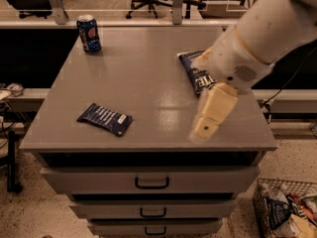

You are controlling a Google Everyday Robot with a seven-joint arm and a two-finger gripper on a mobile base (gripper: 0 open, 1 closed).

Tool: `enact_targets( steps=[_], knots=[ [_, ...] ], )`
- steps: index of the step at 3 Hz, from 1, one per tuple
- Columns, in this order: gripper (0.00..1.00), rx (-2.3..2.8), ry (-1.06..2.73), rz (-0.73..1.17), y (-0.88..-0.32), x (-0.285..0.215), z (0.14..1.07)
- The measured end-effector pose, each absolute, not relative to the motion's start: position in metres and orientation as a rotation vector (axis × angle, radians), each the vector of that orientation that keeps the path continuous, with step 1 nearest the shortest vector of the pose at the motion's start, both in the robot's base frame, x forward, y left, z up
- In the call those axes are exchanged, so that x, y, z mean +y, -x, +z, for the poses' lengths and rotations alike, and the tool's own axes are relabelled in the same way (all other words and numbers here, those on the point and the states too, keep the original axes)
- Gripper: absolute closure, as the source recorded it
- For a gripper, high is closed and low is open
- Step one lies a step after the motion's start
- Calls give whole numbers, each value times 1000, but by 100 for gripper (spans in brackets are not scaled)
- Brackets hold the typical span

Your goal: Move rxbar blueberry near blue chip bag

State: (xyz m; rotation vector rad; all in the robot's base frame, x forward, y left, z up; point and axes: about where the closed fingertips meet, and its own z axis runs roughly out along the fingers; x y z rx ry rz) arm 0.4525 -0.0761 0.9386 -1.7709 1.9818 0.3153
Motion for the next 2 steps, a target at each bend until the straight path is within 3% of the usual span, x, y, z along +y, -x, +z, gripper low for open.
enact_targets(
  steps=[1,2],
  knots=[
    [0,1876,1770,486,-448,-7,933],
    [0,1849,1761,518,-447,8,937]
  ],
)
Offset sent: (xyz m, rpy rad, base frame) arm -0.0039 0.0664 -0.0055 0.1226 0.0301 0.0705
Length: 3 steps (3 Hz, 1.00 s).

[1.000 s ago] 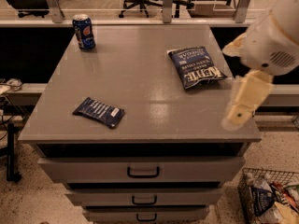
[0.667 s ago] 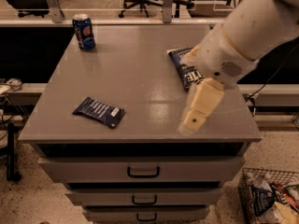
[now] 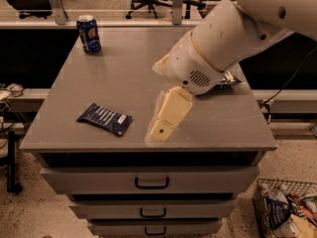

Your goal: Move rxbar blueberry near blue chip bag

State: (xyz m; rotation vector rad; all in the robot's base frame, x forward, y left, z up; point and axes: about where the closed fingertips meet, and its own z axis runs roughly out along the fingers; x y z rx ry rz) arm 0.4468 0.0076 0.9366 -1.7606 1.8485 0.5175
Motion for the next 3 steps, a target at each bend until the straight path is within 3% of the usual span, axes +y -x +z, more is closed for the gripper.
enact_targets(
  steps=[1,3],
  knots=[
    [0,1848,1761,517,-447,8,937],
    [0,1713,1762,704,-458,106,914]
  ],
)
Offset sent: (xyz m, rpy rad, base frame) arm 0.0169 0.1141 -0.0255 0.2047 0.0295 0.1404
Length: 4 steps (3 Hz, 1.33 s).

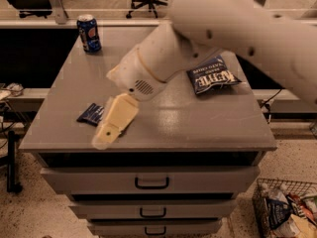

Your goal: Move rxbar blueberry near blue chip bag

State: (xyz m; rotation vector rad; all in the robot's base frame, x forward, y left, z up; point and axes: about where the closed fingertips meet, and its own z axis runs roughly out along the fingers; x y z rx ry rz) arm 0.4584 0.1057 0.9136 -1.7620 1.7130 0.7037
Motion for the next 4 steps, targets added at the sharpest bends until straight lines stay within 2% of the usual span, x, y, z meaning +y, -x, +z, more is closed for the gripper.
enact_targets(
  steps=[1,2,4],
  knots=[
    [0,1678,1728,785,-463,154,902],
    [0,1663,1704,777,-473,186,884],
    [0,1729,1640,640,-510,168,855]
  ],
)
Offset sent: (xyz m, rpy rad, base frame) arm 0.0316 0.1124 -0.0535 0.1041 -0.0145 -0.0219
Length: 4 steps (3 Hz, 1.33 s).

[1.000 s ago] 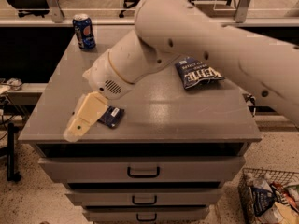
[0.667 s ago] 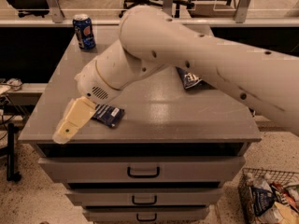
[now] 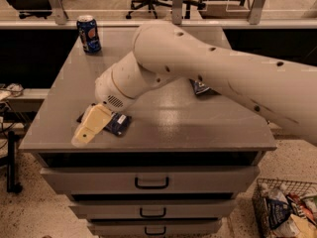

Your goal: Move rxbar blueberry near blue chip bag

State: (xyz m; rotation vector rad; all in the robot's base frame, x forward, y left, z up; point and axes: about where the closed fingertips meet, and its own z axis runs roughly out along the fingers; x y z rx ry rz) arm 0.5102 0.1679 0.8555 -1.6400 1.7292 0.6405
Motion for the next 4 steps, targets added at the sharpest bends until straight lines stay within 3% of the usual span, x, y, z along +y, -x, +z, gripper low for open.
enact_targets(
  steps=[1,2,4],
  knots=[
    [0,1770,1620,624,-523,157,840],
    [18,1803,1597,626,-531,147,825],
    [65,1821,1581,614,-538,134,820]
  ],
)
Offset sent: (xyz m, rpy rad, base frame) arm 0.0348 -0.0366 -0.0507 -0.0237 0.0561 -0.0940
